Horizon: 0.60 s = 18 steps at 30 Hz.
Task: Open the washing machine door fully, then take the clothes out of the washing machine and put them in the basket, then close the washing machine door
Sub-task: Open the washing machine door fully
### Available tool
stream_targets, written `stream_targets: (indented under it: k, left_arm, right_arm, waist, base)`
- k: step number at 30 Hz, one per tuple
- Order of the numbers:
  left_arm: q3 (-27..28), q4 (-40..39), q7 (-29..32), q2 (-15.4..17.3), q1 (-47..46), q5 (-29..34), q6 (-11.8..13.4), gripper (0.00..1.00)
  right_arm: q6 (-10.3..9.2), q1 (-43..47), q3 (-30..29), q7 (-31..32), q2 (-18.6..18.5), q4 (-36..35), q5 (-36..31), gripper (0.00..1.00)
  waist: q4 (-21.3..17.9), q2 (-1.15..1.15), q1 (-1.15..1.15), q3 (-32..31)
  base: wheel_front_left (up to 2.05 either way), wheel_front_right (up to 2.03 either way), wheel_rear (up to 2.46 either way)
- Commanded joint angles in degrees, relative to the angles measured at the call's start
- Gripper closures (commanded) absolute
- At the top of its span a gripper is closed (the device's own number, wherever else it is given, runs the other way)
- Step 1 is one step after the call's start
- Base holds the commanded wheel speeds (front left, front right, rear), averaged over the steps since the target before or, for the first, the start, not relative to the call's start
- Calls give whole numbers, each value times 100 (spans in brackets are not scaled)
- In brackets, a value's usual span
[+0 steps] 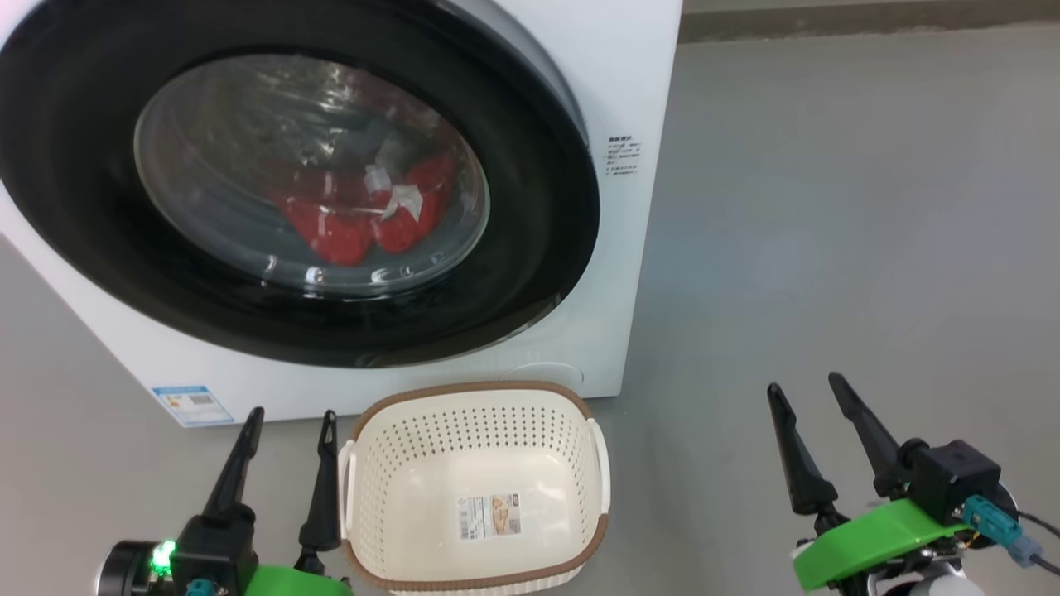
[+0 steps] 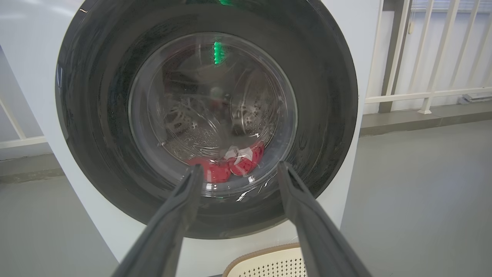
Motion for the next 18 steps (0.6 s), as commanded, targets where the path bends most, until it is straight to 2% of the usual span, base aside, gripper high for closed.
stream_targets:
  k: [1, 15, 16, 17, 18]
  left_arm:
    - [163, -178, -23, 90, -248, -60, 27, 0]
    - [81, -223, -77, 125, -498, -89, 4, 0]
    - [74, -233, -80, 125, -518, -91, 5, 0]
    - [68, -241, -83, 124, -537, -93, 8, 0]
    - [61, -249, -87, 123, -556, -93, 9, 0]
  right_arm:
    - [-4, -280, 164, -68, -46, -138, 50, 0]
    - [-4, -813, 115, -219, -46, 72, 165, 0]
    - [-4, -876, 107, -231, -46, 105, 167, 16]
    - [-4, -944, 97, -244, -46, 136, 161, 45]
    - [-4, -1014, 91, -256, -46, 165, 150, 64]
  waist:
    - [71, 0, 0, 93]
    - [341, 0, 0, 634]
    - [360, 0, 0, 682]
    - [379, 0, 0, 732]
    - [397, 0, 0, 781]
  base:
    - [0, 0, 0]
    - [0, 0, 0]
    - [0, 0, 0]
    - [0, 0, 0]
    - [0, 0, 0]
